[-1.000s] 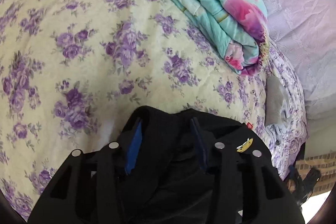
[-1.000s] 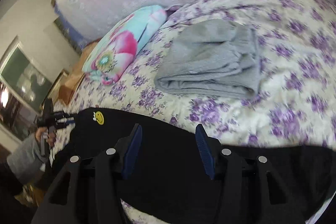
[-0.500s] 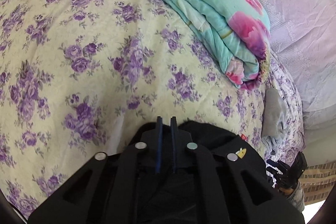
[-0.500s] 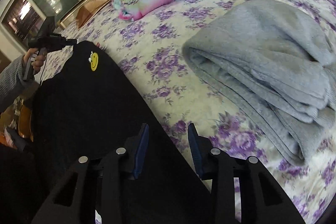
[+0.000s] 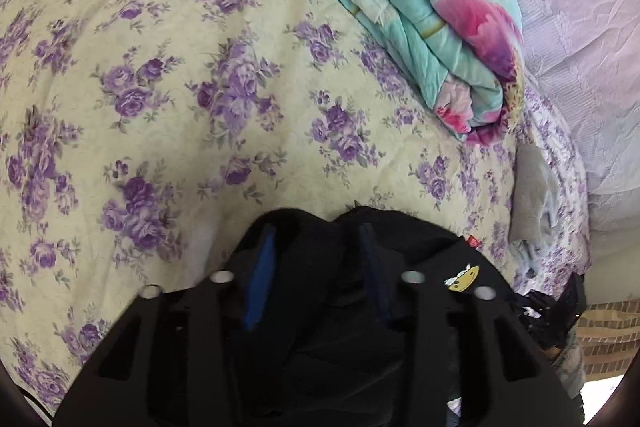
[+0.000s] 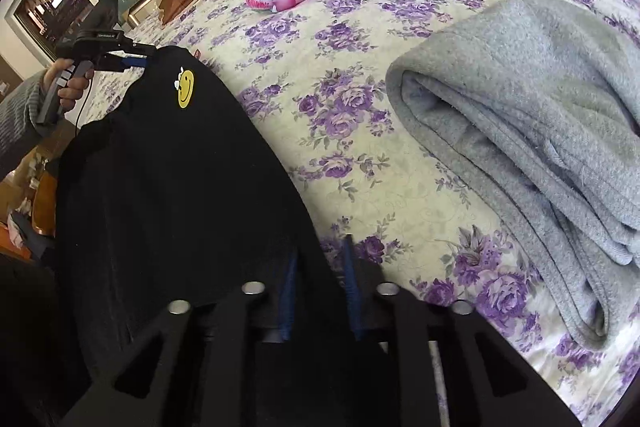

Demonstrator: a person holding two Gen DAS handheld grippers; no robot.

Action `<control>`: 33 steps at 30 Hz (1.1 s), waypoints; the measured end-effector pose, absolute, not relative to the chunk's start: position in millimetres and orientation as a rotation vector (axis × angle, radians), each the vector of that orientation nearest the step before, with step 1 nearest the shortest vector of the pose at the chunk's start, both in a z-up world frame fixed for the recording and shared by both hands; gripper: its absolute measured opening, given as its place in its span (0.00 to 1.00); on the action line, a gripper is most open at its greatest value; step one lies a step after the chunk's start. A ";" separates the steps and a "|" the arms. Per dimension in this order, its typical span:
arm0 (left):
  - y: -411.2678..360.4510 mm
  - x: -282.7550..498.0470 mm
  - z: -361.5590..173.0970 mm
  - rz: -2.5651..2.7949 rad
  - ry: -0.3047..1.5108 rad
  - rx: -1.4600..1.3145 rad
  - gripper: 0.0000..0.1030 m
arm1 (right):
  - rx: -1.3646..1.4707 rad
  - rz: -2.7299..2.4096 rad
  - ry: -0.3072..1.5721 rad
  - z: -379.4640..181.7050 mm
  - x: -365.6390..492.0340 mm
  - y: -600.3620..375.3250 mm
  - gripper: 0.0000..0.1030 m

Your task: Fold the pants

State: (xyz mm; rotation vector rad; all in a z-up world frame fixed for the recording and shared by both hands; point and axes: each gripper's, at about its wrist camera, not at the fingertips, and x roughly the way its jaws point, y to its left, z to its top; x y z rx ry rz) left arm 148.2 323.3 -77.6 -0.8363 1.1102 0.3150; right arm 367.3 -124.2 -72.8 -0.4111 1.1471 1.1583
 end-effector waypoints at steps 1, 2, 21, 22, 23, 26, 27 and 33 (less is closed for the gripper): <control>323.0 149.9 -77.8 0.322 1.109 -0.821 0.20 | -0.431 1.153 1.133 -70.7 364.9 -123.6 0.08; 323.7 150.7 -76.9 0.321 1.100 -0.813 0.17 | -0.455 1.142 1.112 -67.3 361.1 -122.8 0.05; 326.7 42.0 -16.6 0.167 0.853 -0.938 0.10 | -0.478 1.035 0.903 37.3 160.7 -169.5 0.03; 325.5 29.8 -15.6 0.158 0.845 -0.947 0.10 | -0.475 1.031 0.915 36.4 146.7 -172.1 0.03; 325.0 19.0 -15.5 0.152 0.842 -0.954 0.10 | -0.468 1.027 0.931 34.3 133.0 -174.4 0.03; 325.1 -14.3 -20.9 0.158 0.842 -0.974 0.07 | -0.443 1.017 0.985 24.7 94.7 -179.3 0.03; 326.8 -26.0 -24.4 0.167 0.841 -0.987 0.05 | -0.430 1.014 0.998 22.6 84.1 -180.5 0.03; 337.0 -91.3 -53.5 0.192 0.833 -1.118 0.02 | -0.409 0.991 1.095 -4.2 29.4 -179.9 0.03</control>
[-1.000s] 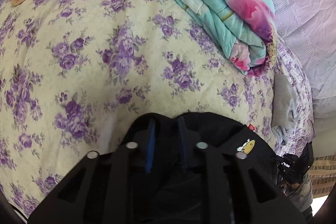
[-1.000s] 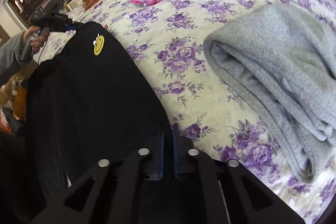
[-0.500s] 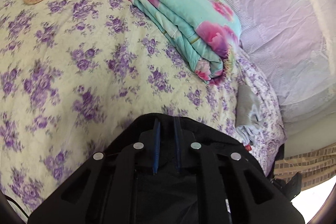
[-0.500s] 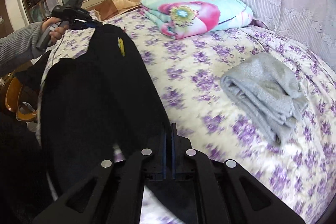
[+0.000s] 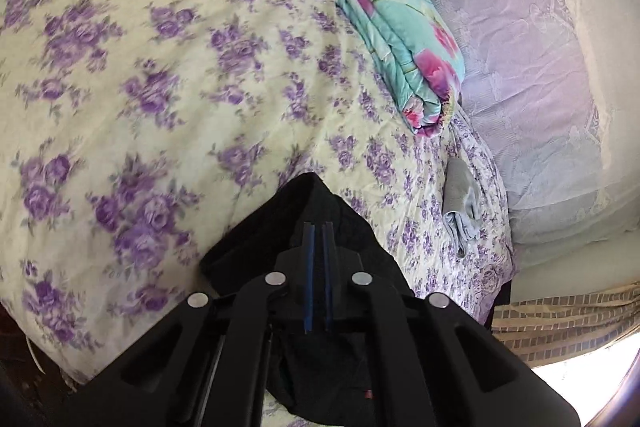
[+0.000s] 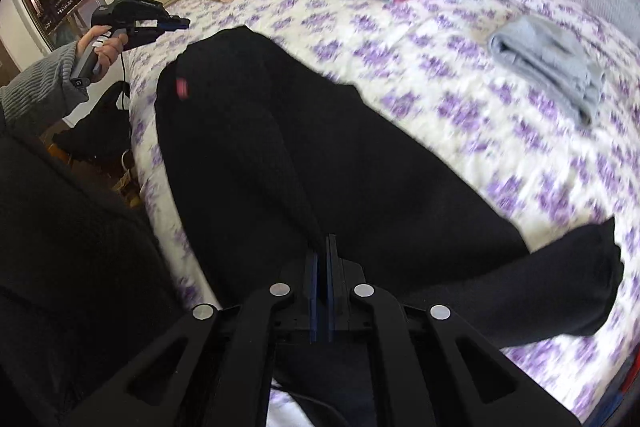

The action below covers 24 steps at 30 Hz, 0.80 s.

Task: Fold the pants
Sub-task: 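Lift and stretch the black pants between both grippers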

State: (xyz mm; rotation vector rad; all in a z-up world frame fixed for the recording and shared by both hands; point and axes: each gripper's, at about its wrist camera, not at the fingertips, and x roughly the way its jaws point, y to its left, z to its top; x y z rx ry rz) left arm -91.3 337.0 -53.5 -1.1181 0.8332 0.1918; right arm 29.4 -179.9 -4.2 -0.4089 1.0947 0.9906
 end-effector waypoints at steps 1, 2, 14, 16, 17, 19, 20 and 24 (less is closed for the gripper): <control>334.3 -96.9 -58.9 0.175 0.847 -1.145 0.03 | -0.407 0.979 1.101 -7.1 23.5 -179.6 0.03; 329.2 -101.6 -63.9 0.160 0.861 -1.166 0.02 | -0.403 0.969 1.104 -9.1 19.8 -178.8 0.03; 272.9 -93.4 -84.6 0.117 0.976 -1.189 0.24 | -0.367 0.923 1.065 4.2 19.9 -180.7 0.03; 275.6 -89.6 -87.6 0.131 0.980 -1.202 0.25 | -0.362 0.920 1.054 8.5 19.4 -182.0 0.03; 276.9 -89.0 -88.3 0.133 0.982 -1.214 0.26 | -0.358 0.917 1.049 11.1 19.4 -183.0 0.03; 278.3 -89.9 -87.0 0.124 1.000 -1.227 0.31 | -0.348 0.906 1.038 16.4 20.4 -184.6 0.03; 278.5 -93.0 -84.8 0.113 1.011 -1.241 0.33 | -0.342 0.902 1.030 19.0 20.7 -185.7 0.03; 278.7 -105.6 -75.8 0.120 1.061 -1.225 0.52 | -0.317 0.896 1.002 29.3 24.9 -187.1 0.03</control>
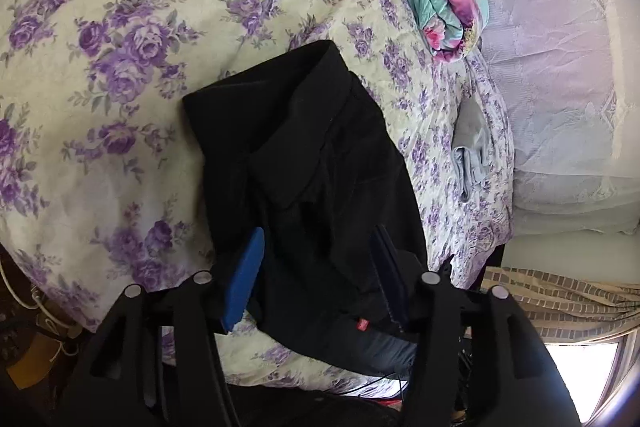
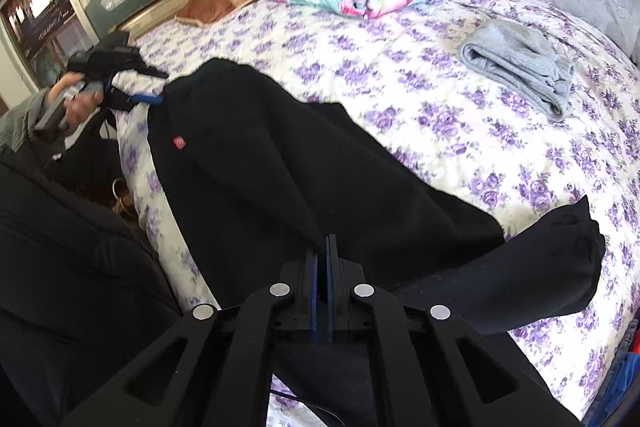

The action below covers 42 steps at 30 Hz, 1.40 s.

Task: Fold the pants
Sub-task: 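Lift and stretch the black pants between both grippers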

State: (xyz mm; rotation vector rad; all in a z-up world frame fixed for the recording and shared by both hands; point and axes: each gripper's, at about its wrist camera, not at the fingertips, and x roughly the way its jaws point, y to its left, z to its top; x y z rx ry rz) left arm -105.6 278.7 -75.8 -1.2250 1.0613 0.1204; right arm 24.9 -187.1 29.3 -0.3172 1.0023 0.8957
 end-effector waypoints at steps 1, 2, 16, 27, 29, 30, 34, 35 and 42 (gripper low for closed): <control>278.7 -107.1 -77.1 0.117 1.062 -1.240 0.53 | -0.317 0.894 0.997 30.6 26.2 -187.2 0.03; 278.2 -107.1 -79.9 0.117 1.060 -1.260 0.53 | -0.315 0.893 0.994 31.6 27.2 -187.0 0.03; 248.4 -90.8 -101.8 0.081 1.164 -1.302 0.54 | -0.318 0.875 0.950 48.8 27.6 -188.8 0.03; 270.7 -83.5 -95.4 0.197 0.990 -1.300 0.14 | -0.296 0.882 0.970 46.5 18.6 -190.4 0.03; 281.2 -87.9 -86.3 0.187 0.950 -1.288 0.12 | -0.289 0.891 0.979 44.5 14.4 -190.2 0.03; 285.2 -89.1 -81.5 0.189 0.941 -1.276 0.12 | -0.288 0.901 0.988 42.8 11.5 -189.4 0.03; 304.2 -94.4 -65.1 0.169 0.921 -1.235 0.12 | -0.298 0.984 1.065 25.0 -7.5 -175.4 0.03; 306.1 -95.3 -65.2 0.179 0.937 -1.209 0.12 | -0.304 1.002 1.088 18.0 -11.3 -171.4 0.03; 314.8 -108.9 -103.1 0.254 1.042 -1.185 0.17 | -0.253 1.042 1.320 -56.8 -25.7 -159.1 0.04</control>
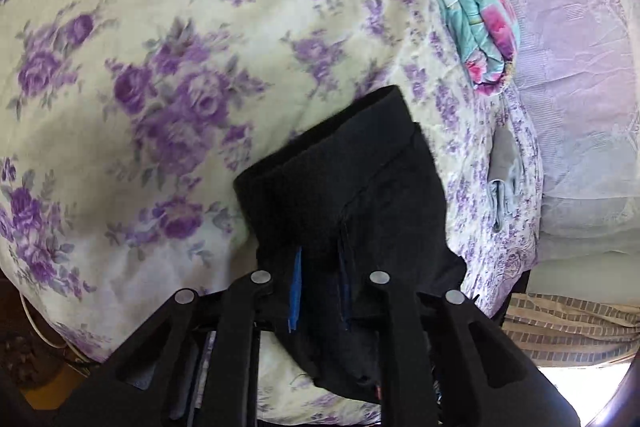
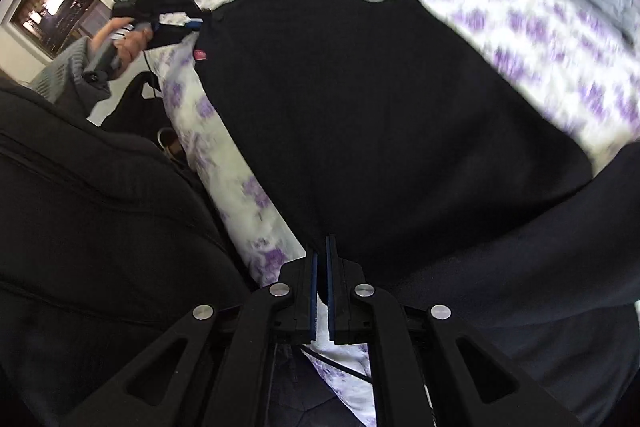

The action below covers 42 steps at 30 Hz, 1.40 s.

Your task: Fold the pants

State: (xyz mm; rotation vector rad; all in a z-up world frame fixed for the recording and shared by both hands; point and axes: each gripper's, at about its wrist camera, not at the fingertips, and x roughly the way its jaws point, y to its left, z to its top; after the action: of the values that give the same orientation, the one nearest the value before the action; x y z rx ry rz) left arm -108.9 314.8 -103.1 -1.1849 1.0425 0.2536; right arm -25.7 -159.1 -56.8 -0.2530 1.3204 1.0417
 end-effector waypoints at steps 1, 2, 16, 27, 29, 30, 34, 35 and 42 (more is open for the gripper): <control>315.4 -112.2 -103.5 0.247 1.036 -1.183 0.19 | -0.237 1.036 1.337 -64.6 -25.0 -159.1 0.04; 315.4 -114.1 -100.2 0.249 1.031 -1.180 0.20 | -0.218 1.026 1.347 -69.8 -23.5 -159.6 0.04; 204.1 -73.2 -55.9 0.013 1.045 -0.886 0.43 | -0.149 1.075 1.416 -84.2 -7.9 -162.8 0.05; 165.0 -69.6 -105.8 -0.002 1.144 -0.847 0.43 | 0.303 0.957 1.136 14.9 62.9 -243.3 0.56; 164.0 -70.4 -101.7 0.006 1.134 -0.849 0.44 | 0.372 0.663 1.094 16.9 95.3 -271.3 0.59; 164.0 -73.1 -97.9 0.003 1.130 -0.846 0.47 | 0.370 0.478 1.107 12.3 110.7 -281.4 0.59; 153.6 -72.3 -89.2 -0.056 1.134 -0.808 0.48 | 0.346 0.121 1.119 -18.2 154.3 -287.0 0.43; 150.9 -71.0 -88.8 -0.074 1.143 -0.796 0.49 | 0.350 0.092 1.129 -26.7 160.4 -282.5 0.30; 148.2 -70.0 -92.1 -0.123 1.191 -0.740 0.51 | 0.108 -0.019 1.203 -74.9 168.9 -230.4 0.20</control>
State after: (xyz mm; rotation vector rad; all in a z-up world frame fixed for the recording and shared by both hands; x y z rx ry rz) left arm -70.0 148.2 -92.1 -0.7396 1.1912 -0.1230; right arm 168.9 -230.4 -74.9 0.1079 1.2032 -0.0192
